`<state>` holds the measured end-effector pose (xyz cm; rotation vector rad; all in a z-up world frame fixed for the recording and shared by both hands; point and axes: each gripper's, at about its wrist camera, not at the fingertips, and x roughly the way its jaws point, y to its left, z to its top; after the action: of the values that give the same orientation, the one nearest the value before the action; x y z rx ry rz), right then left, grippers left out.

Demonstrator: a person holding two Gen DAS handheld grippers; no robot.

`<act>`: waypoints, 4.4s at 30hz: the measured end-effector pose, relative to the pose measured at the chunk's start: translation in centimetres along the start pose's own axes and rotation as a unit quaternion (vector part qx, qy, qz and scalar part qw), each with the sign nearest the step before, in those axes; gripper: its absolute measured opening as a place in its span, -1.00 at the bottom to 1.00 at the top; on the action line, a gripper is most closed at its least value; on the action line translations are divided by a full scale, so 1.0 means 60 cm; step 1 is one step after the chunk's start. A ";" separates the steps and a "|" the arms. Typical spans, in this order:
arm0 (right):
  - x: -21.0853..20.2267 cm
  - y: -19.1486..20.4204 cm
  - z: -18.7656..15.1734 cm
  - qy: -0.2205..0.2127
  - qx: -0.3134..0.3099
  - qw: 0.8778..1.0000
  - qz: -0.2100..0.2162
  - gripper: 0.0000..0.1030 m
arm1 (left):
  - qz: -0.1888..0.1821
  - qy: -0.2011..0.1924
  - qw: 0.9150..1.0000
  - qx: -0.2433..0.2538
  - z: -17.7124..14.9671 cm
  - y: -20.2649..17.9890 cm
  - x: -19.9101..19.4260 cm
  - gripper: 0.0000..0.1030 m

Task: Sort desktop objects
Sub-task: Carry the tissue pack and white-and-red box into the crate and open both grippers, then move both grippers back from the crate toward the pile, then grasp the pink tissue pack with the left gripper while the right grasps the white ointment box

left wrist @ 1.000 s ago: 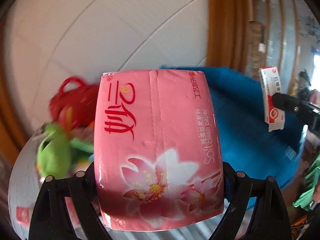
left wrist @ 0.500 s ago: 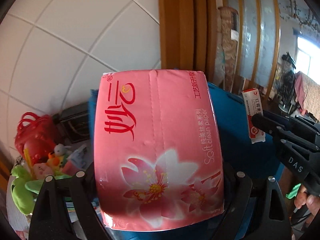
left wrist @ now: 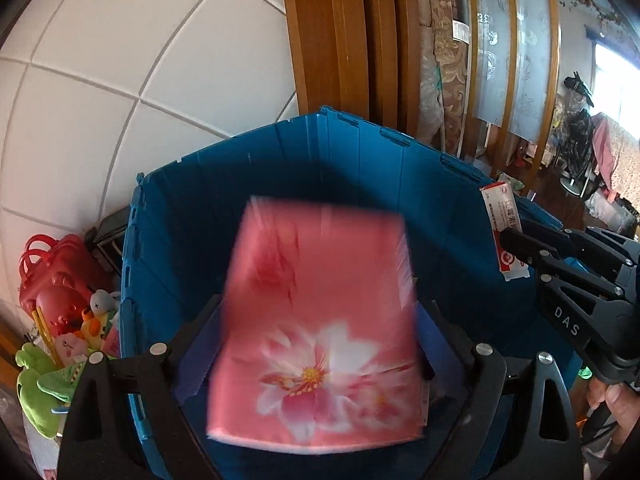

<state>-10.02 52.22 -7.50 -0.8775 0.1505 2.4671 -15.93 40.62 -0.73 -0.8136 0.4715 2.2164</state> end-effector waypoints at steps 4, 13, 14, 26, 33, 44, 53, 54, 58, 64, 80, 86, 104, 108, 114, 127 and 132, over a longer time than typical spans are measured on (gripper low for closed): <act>0.011 -0.007 -0.001 0.009 -0.005 1.000 -0.004 -0.63 | 0.000 -0.005 1.000 -0.003 0.004 0.000 0.001 0.81; 0.031 -0.013 0.000 0.020 -0.014 0.999 -0.026 -0.60 | -0.003 -0.002 1.000 -0.006 0.004 -0.001 0.004 0.81; 0.032 -0.013 -0.001 0.021 -0.013 0.999 -0.026 -0.58 | -0.004 -0.002 1.000 -0.007 0.003 -0.001 0.003 0.81; 0.002 -0.007 -0.003 -0.007 -0.019 1.000 -0.015 1.00 | -0.008 -0.014 1.000 -0.009 -0.006 0.005 -0.017 0.81; -0.043 0.005 -0.003 -0.031 -0.026 0.999 -0.024 1.00 | -0.006 -0.033 0.999 -0.020 -0.019 0.017 -0.043 0.84; -0.113 0.054 -0.013 -0.066 -0.014 0.996 0.056 1.00 | 0.016 -0.075 0.996 -0.054 -0.075 0.078 -0.115 0.85; -0.174 0.210 -0.004 -0.109 -0.037 0.980 0.164 1.00 | 0.106 -0.078 0.982 -0.134 -0.182 0.242 -0.176 0.85; -0.176 0.225 -0.005 -0.110 -0.039 0.978 0.175 1.00 | 0.114 -0.074 0.980 -0.146 -0.198 0.265 -0.180 0.85; -0.184 0.321 -0.015 -0.107 -0.060 0.969 0.214 1.00 | 0.165 -0.043 0.966 -0.196 -0.285 0.385 -0.202 0.85; -0.174 0.489 -0.046 -0.075 -0.084 0.960 0.255 1.00 | 0.234 0.010 0.936 -0.264 -0.433 0.582 -0.234 0.85; 0.041 0.853 -0.218 0.141 -0.079 0.959 0.233 1.00 | 0.291 0.169 0.820 -0.464 -0.853 1.055 -0.211 0.85; 0.083 0.921 -0.266 0.187 -0.103 0.955 0.207 1.00 | 0.283 0.235 0.815 -0.447 -0.932 1.060 -0.169 0.85; 0.045 1.061 -0.298 0.198 -0.161 0.932 0.259 1.00 | 0.285 0.206 0.788 -0.505 -0.921 1.124 -0.232 0.85; 0.036 1.106 -0.308 0.199 -0.188 0.926 0.262 1.00 | 0.255 0.236 0.785 -0.513 -0.952 1.142 -0.181 0.87; 0.034 1.206 -0.336 0.193 -0.238 0.911 0.275 1.00 | 0.236 0.230 0.825 -0.459 -0.943 1.088 -0.188 0.81; 0.105 1.416 -0.414 0.253 -0.324 0.868 0.278 0.10 | 0.218 0.221 0.844 -0.438 -0.947 1.024 -0.212 0.81; 0.104 1.418 -0.415 0.252 -0.317 0.872 0.276 -0.12 | 0.218 0.201 0.848 -0.439 -0.934 1.019 -0.225 0.81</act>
<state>-42.91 -25.08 -36.40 -1.9987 -0.2984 2.7709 -30.32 -37.76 -27.38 -1.8213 -0.2634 2.6886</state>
